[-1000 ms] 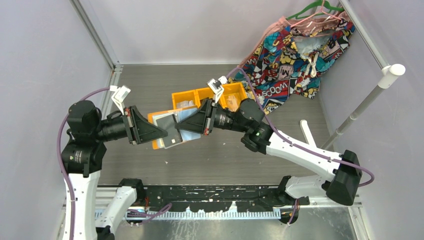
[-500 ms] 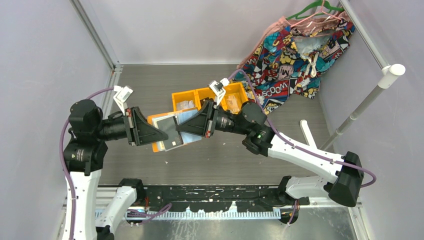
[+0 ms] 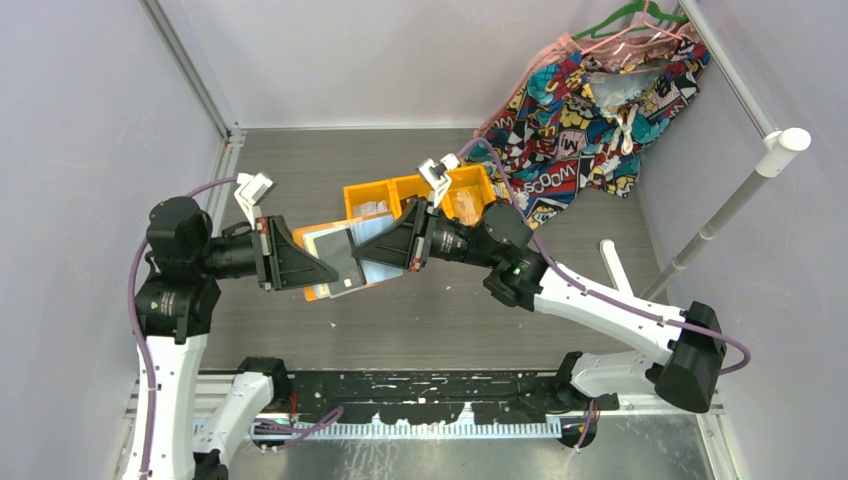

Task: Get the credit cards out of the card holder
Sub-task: Remove the credit card from the card holder.

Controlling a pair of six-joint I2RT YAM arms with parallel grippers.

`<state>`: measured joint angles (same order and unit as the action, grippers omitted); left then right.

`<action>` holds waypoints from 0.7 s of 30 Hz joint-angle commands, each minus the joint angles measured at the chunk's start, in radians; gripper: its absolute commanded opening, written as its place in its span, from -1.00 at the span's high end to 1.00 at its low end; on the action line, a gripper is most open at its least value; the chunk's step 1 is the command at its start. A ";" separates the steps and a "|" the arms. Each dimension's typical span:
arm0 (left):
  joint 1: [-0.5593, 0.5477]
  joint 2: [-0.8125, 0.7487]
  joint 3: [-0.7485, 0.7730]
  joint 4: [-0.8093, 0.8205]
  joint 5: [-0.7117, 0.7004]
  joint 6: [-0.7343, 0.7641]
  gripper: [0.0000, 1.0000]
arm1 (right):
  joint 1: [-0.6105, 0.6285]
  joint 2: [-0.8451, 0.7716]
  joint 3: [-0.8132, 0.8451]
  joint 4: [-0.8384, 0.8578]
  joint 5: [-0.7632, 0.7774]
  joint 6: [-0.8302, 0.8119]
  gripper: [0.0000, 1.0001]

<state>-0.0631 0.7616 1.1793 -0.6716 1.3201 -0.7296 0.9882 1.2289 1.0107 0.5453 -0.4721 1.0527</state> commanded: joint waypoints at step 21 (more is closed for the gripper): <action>-0.001 -0.017 0.049 0.062 0.047 -0.030 0.70 | 0.001 -0.111 0.031 -0.062 0.027 -0.081 0.98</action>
<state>-0.0738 0.7635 1.1805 -0.6617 1.3365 -0.7509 1.0000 1.1713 1.0107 0.4473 -0.4427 0.9924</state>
